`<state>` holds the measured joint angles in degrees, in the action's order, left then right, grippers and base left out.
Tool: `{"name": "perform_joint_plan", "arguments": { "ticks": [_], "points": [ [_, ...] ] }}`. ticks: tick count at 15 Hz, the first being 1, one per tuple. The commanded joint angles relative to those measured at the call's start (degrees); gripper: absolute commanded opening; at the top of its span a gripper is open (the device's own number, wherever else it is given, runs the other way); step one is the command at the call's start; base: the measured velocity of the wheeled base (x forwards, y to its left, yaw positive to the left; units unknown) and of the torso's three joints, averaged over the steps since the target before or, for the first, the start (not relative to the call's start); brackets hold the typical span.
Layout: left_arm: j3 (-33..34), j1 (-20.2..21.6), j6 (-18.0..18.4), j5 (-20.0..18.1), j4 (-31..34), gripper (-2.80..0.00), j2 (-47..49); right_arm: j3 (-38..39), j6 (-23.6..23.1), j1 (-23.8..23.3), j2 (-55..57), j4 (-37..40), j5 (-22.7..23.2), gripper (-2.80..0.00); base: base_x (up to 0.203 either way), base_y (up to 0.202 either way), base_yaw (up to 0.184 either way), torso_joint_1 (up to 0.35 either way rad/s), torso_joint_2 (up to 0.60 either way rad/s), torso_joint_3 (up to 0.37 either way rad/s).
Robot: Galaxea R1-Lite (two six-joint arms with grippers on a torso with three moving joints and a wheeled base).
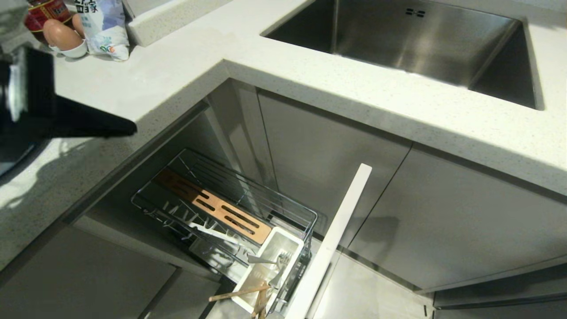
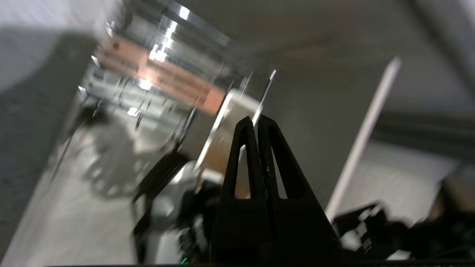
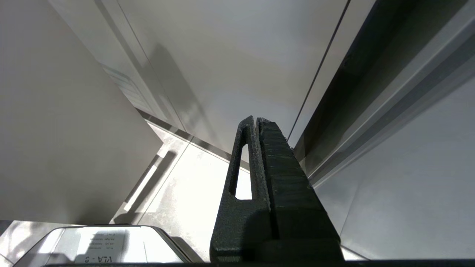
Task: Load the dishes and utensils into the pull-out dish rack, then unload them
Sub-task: Take the chopsticks out of the cupboard
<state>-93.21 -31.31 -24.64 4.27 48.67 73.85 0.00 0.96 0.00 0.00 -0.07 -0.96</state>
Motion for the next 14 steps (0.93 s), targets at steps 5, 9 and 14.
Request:
{"name": "perform_joint_plan", "arguments": {
  "ticks": [5,9,14],
  "points": [
    [1.58,-3.11,3.28,0.03,13.63,-2.80,6.50,0.01,0.00,0.00,0.00,-0.01,0.00,-2.80,0.000,0.000,0.000,0.000,0.00,0.000],
    [4.27,-6.18,2.43,-0.18,16.24,-2.80,11.29,0.05,0.00,0.00,0.00,-0.01,0.00,-2.80,0.000,0.000,0.000,0.000,0.00,0.000],
    [12.52,-8.82,-2.16,-0.08,13.51,-2.80,15.99,0.00,0.00,0.00,0.00,-0.01,0.00,-2.80,0.000,0.000,0.000,0.000,0.00,0.000]
  ]
}}
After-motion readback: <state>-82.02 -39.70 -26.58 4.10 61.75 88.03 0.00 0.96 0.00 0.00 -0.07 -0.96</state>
